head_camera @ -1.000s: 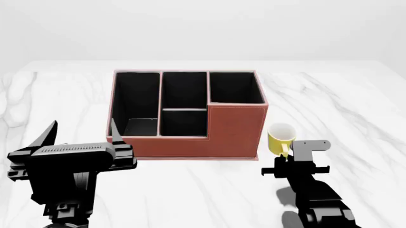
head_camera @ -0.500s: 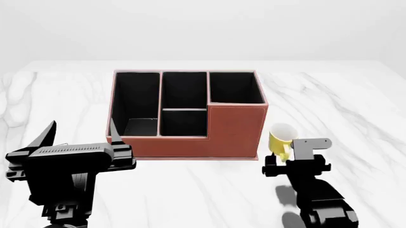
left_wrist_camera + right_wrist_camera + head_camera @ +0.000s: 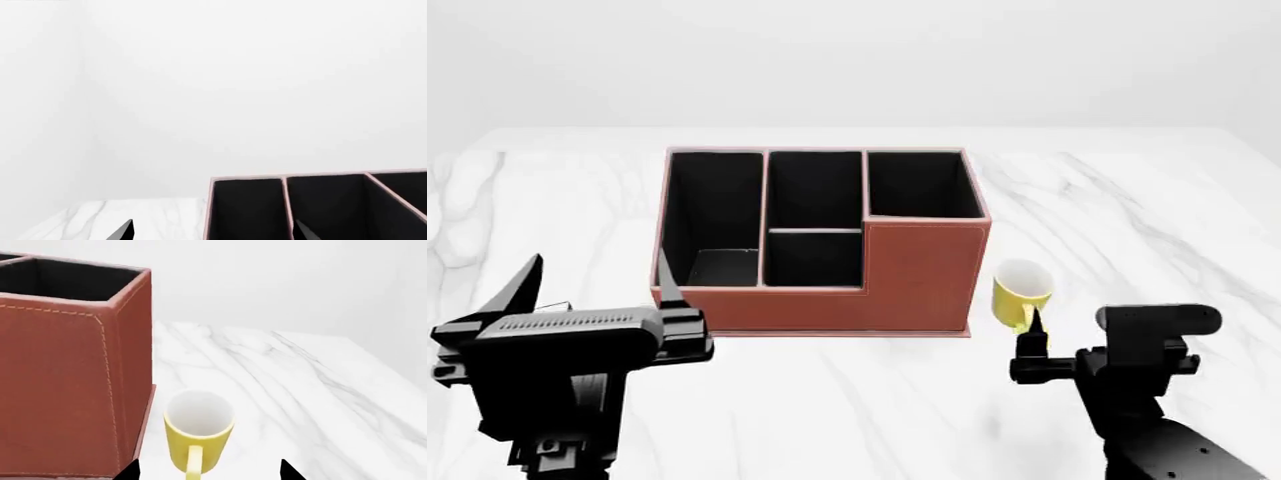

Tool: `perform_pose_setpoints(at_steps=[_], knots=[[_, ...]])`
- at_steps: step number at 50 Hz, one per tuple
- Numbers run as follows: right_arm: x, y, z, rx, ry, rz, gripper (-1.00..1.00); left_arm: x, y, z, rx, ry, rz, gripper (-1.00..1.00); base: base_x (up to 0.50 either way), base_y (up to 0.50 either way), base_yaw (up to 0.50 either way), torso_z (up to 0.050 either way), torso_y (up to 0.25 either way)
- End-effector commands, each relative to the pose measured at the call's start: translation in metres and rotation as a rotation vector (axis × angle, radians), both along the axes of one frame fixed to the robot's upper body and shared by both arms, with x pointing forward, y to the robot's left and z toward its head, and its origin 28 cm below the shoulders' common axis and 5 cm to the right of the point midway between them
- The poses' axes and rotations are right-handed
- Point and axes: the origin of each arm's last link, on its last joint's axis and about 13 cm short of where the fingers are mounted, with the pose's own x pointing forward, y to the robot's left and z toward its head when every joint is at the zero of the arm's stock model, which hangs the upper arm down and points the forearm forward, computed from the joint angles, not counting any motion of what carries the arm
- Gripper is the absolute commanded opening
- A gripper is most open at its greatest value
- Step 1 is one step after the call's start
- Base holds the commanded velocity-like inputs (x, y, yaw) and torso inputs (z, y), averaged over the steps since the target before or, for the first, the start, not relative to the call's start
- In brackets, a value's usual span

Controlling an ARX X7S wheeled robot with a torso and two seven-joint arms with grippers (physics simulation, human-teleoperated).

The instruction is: Pick up the yellow and white mug and place it to the right of the caddy.

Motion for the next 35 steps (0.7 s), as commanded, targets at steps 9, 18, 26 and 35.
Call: perform_pose_setpoints(at_steps=[9, 18, 26, 35], knots=[[-0.094, 0.013, 0.076, -0.052, -0.216, 0.057, 1.0, -0.013, -0.002, 0.006, 0.004, -0.028, -0.004, 1.0, 0.0, 0.0, 0.0, 0.0, 0.0], [-0.119, 0.014, 0.096, -0.065, -0.32, 0.045, 1.0, -0.02, -0.006, 0.01, 0.03, -0.052, -0.002, 1.0, 0.0, 0.0, 0.0, 0.0, 0.0], [-0.132, 0.016, 0.103, -0.087, -0.359, 0.051, 1.0, -0.027, -0.008, 0.013, 0.04, -0.069, 0.0, 1.0, 0.0, 0.0, 0.0, 0.0, 0.0], [-0.141, 0.016, 0.107, -0.102, -0.386, 0.049, 1.0, -0.032, -0.011, 0.016, 0.05, -0.085, -0.002, 1.0, 0.0, 0.0, 0.0, 0.0, 0.0]])
